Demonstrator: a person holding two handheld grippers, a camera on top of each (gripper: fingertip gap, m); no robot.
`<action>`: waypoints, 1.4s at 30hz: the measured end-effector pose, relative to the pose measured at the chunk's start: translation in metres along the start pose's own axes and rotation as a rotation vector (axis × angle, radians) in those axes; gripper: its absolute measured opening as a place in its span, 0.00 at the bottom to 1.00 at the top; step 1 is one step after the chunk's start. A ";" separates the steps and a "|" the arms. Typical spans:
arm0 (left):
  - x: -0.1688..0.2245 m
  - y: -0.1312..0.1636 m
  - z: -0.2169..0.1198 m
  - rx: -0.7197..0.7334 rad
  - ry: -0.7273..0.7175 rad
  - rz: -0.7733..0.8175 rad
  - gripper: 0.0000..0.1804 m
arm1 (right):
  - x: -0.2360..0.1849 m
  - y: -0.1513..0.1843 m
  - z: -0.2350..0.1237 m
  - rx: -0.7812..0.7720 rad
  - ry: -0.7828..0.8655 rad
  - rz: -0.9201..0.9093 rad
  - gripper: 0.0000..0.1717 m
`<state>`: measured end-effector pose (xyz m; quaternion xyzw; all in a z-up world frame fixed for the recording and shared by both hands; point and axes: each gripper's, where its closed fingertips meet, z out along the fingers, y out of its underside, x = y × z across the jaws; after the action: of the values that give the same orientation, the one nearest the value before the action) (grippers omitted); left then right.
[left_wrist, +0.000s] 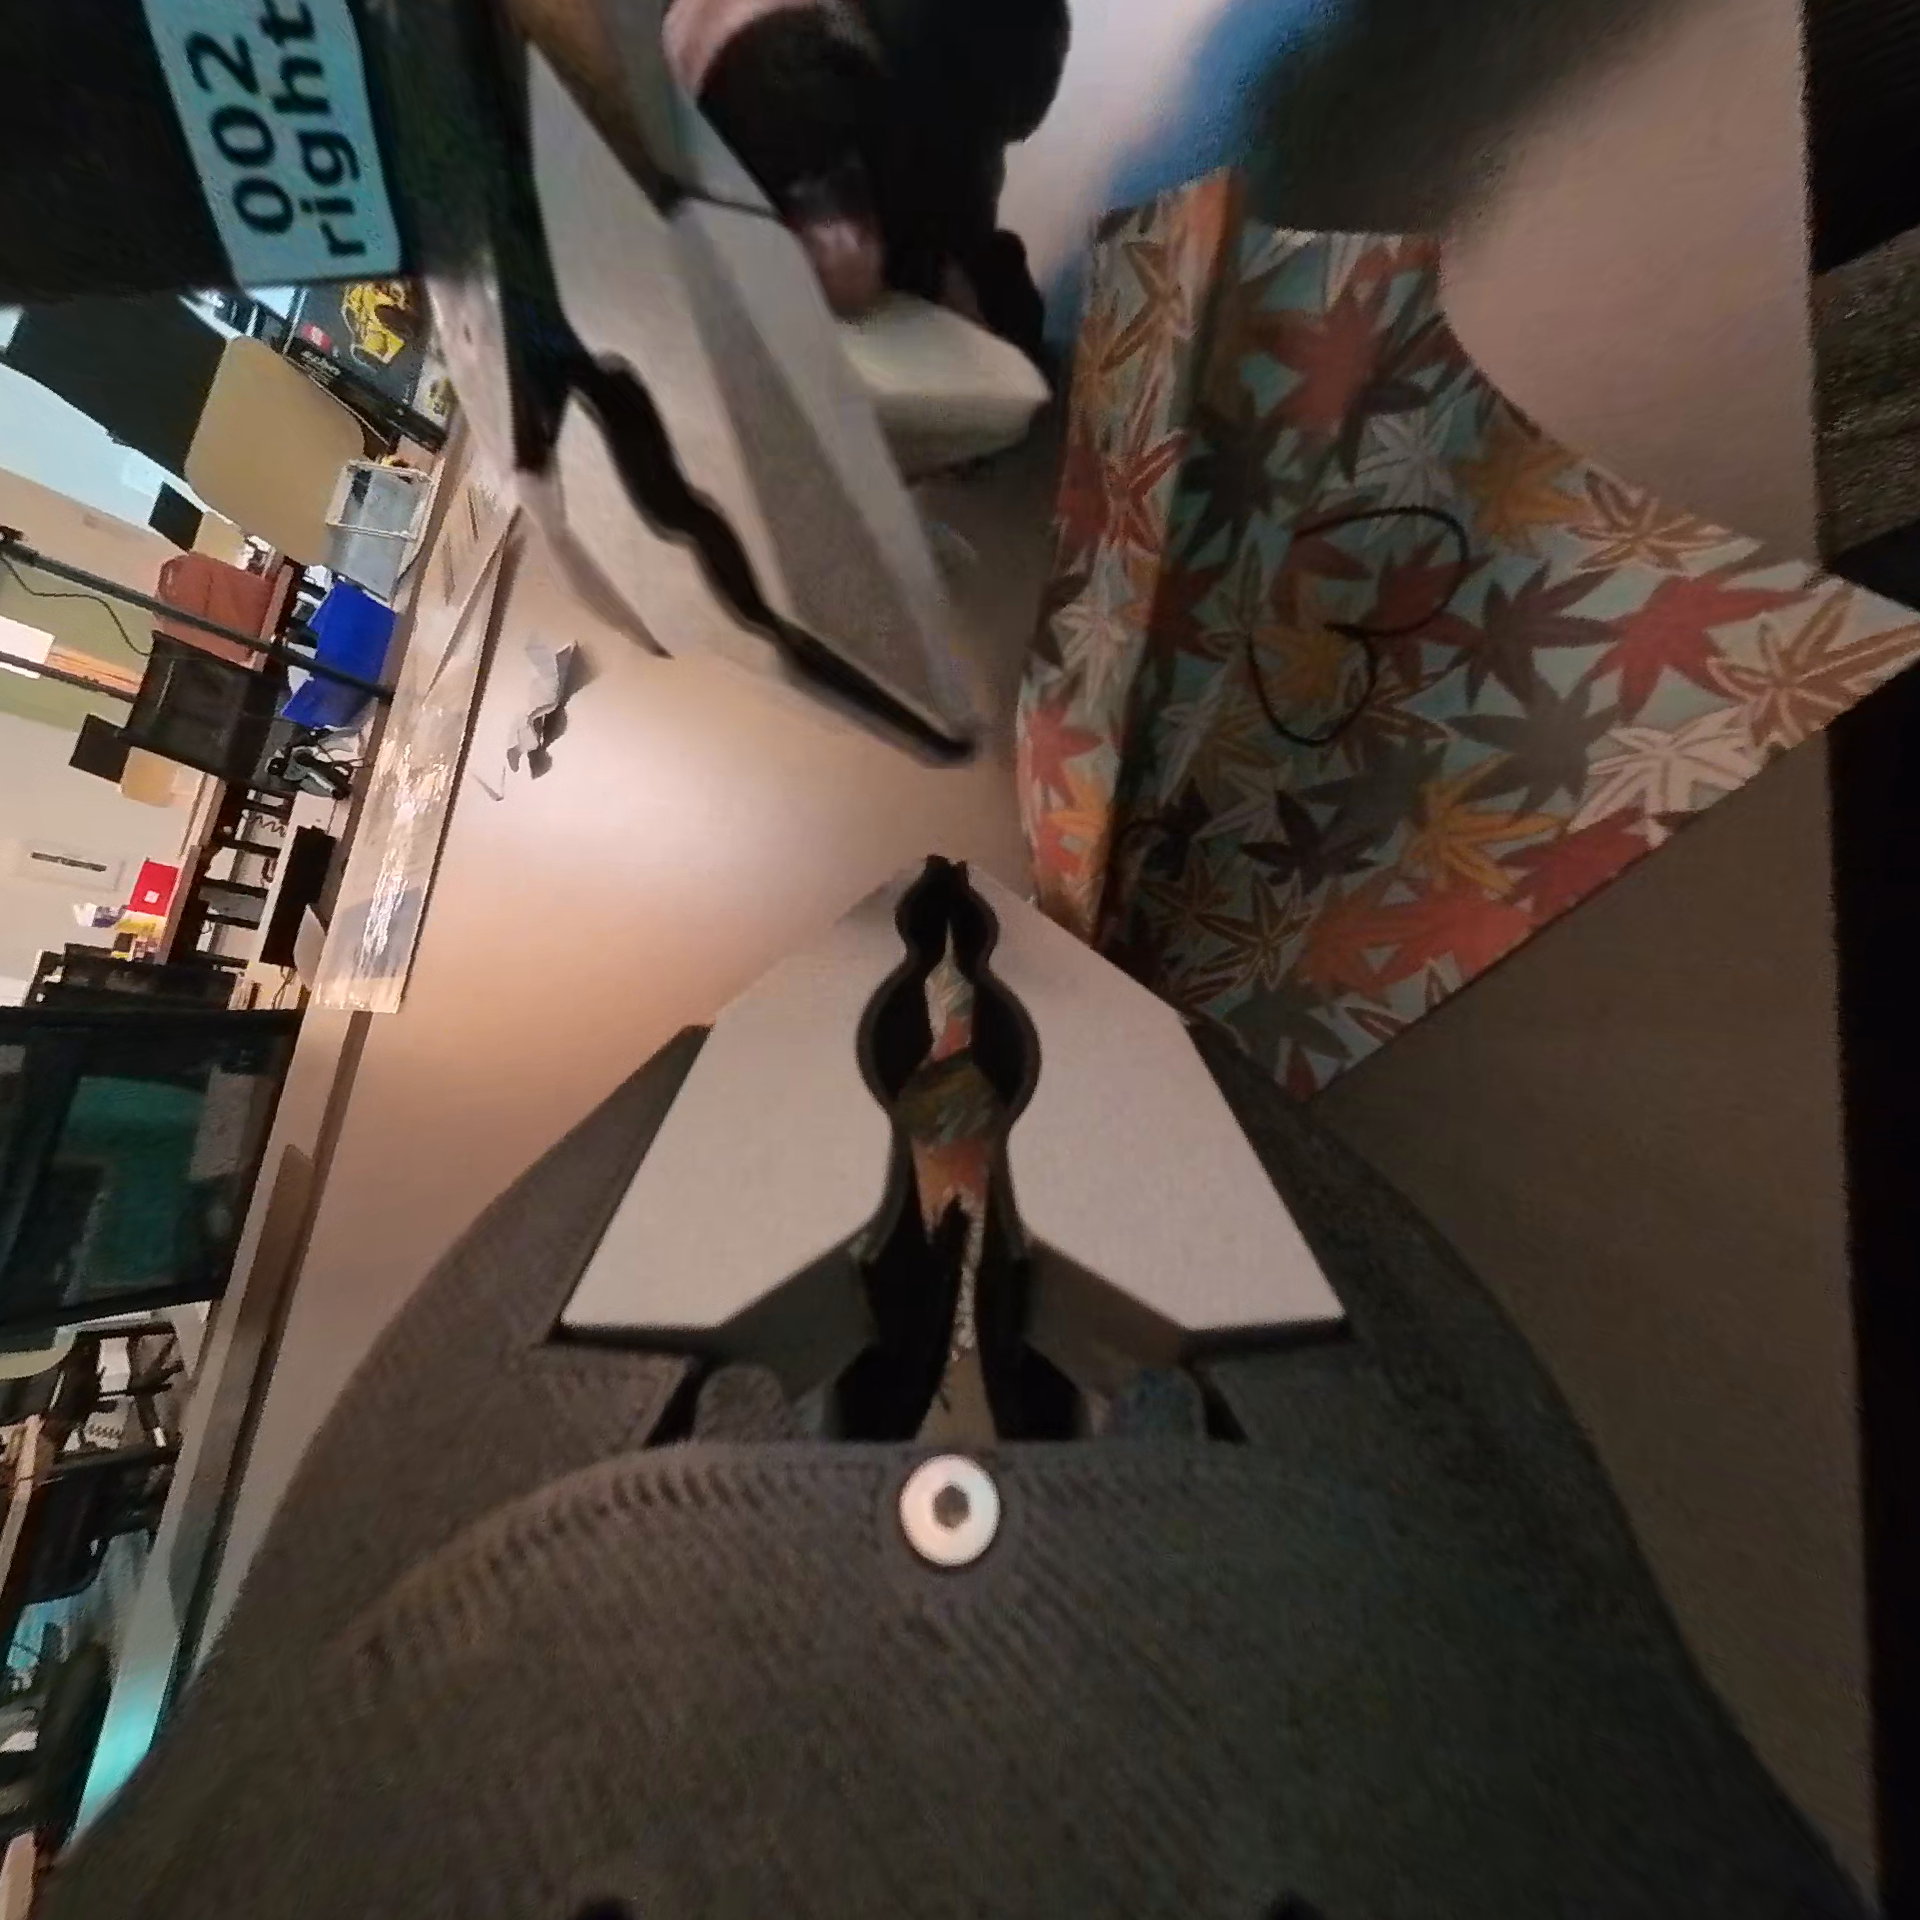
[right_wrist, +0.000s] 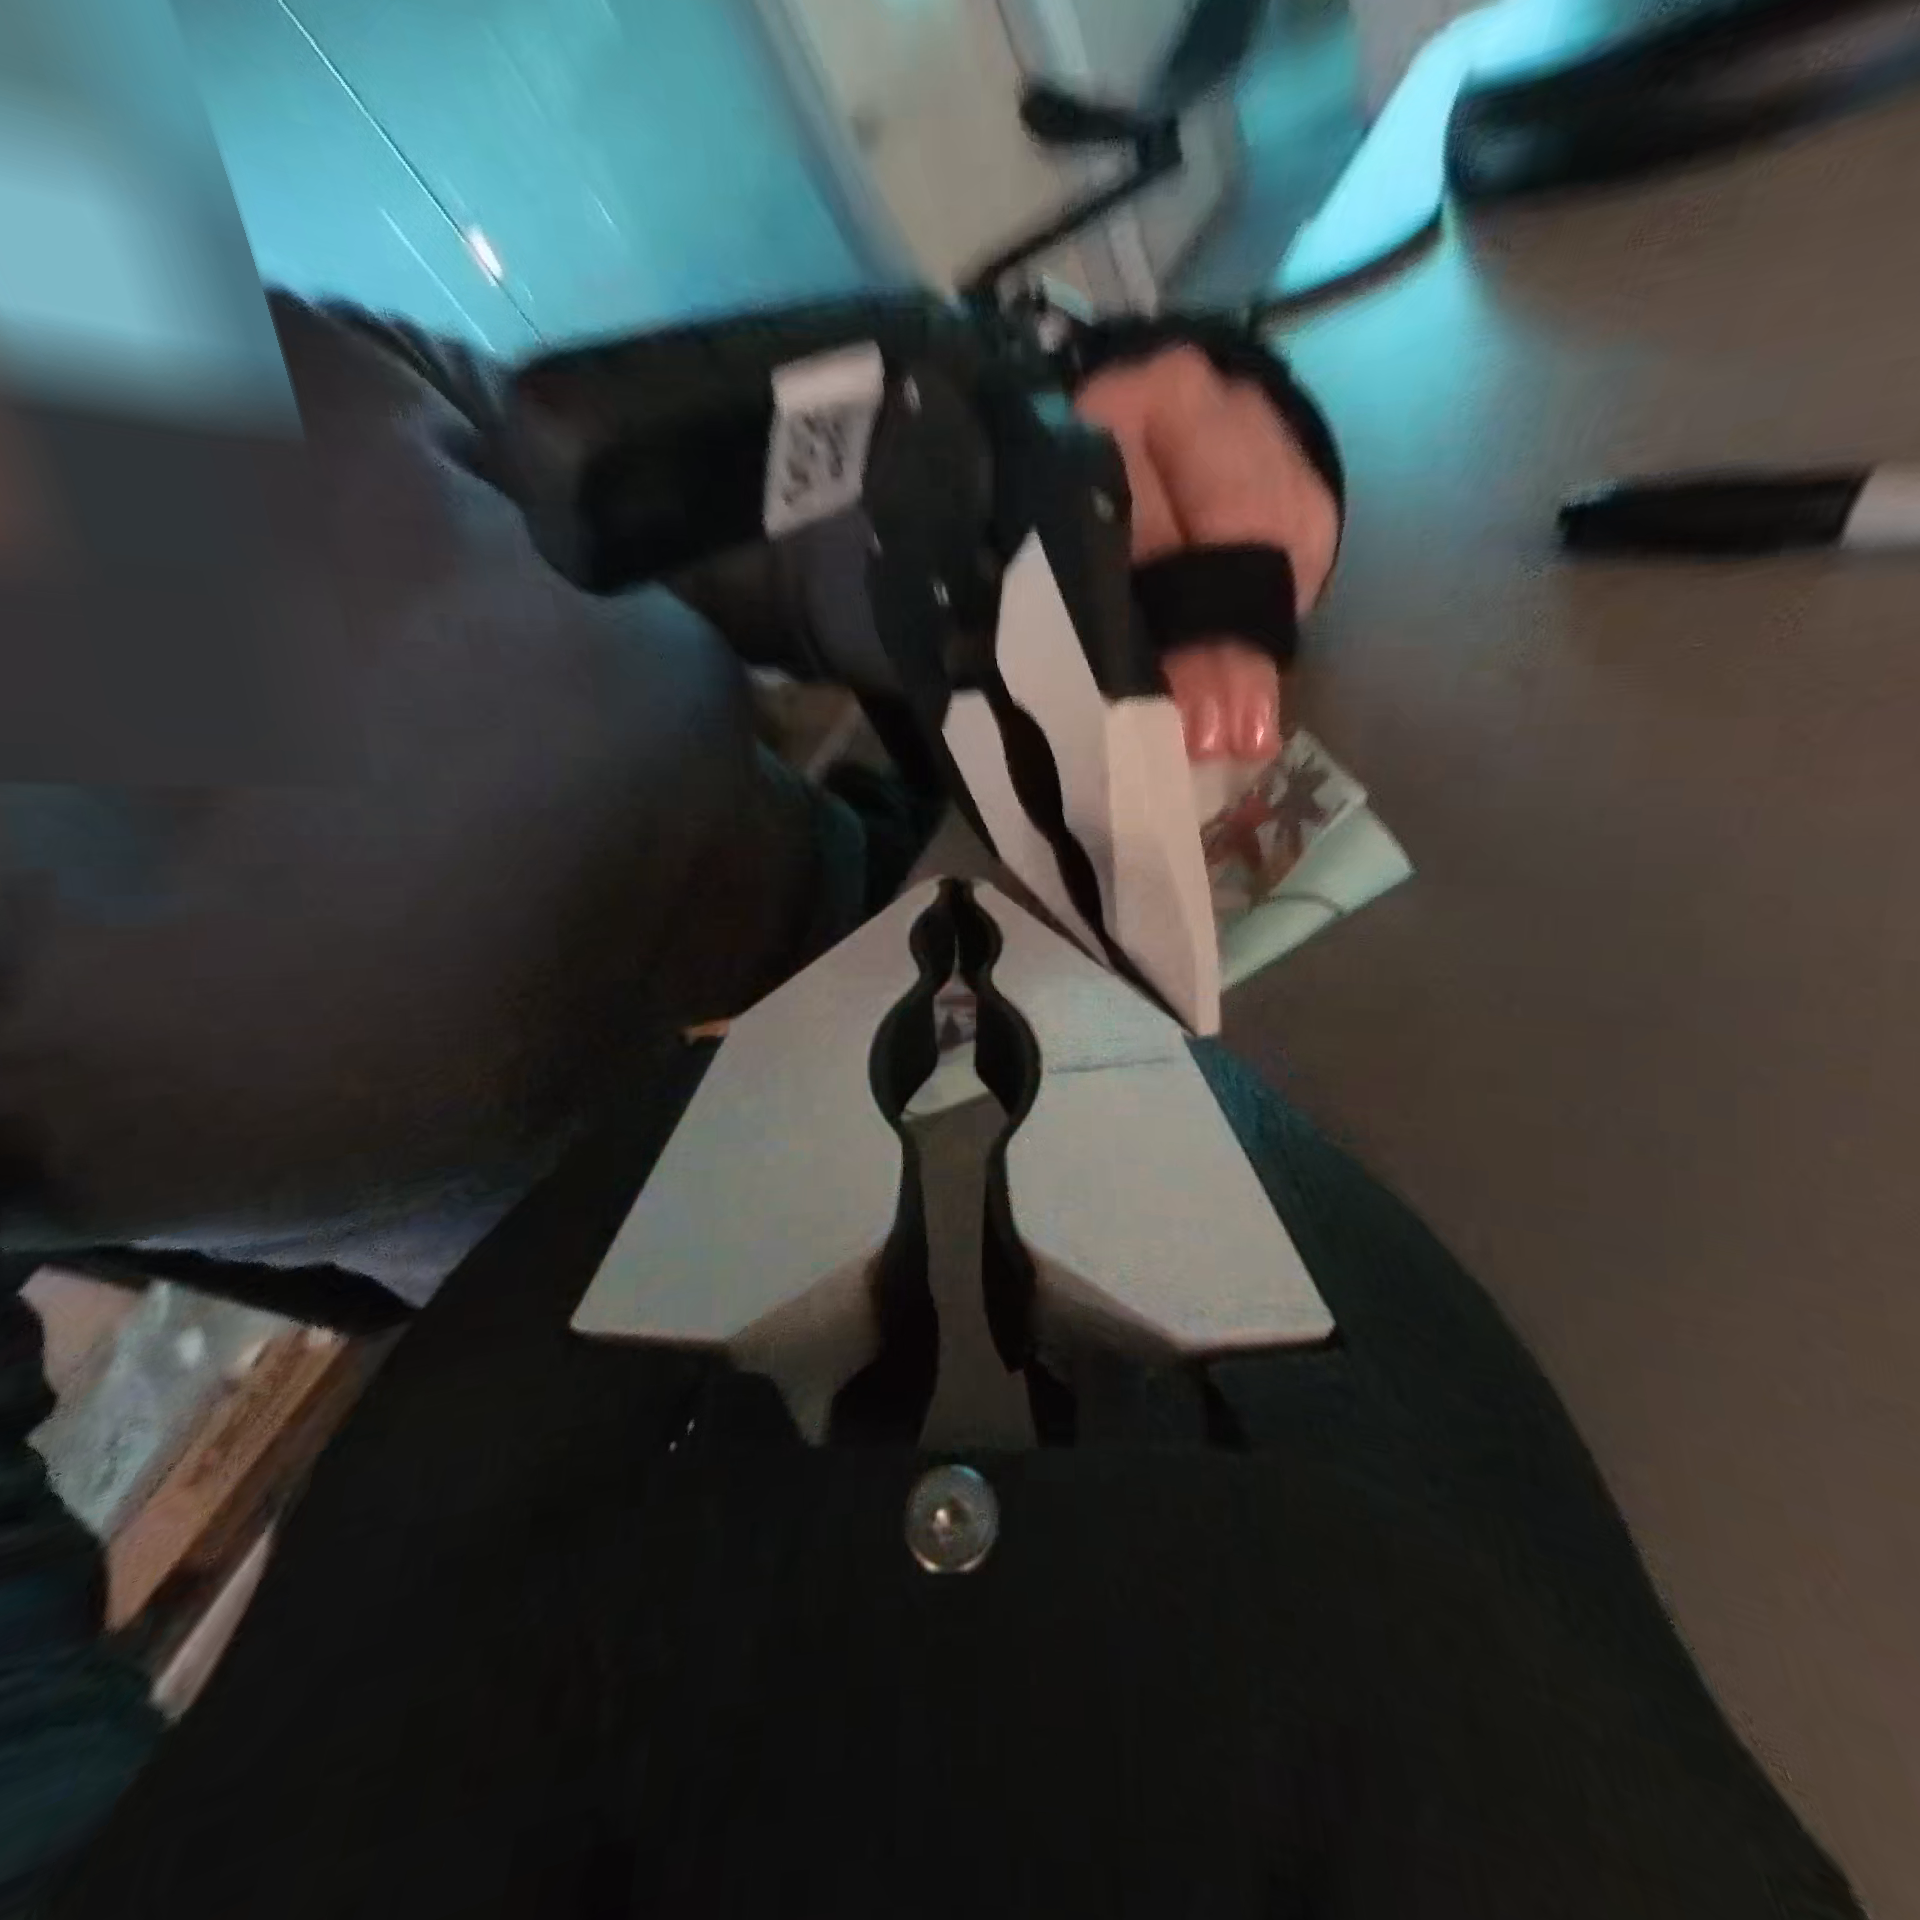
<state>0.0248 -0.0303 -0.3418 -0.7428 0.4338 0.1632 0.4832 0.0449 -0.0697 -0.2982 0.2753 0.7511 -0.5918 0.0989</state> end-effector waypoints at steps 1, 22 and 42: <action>0.000 0.000 0.000 0.002 0.001 0.000 0.00 | 0.002 0.003 0.004 -0.031 0.020 -0.004 0.00; -0.009 0.023 -0.008 -0.060 0.047 -0.122 0.00 | 0.002 0.054 0.006 -0.294 0.286 -0.025 0.00; -0.008 0.021 -0.009 -0.035 0.049 -0.082 0.00 | 0.002 -0.012 0.000 0.061 0.123 -0.029 0.00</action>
<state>0.0022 -0.0375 -0.3446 -0.7722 0.4116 0.1326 0.4655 0.0368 -0.0710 -0.2893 0.3032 0.7414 -0.5976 0.0355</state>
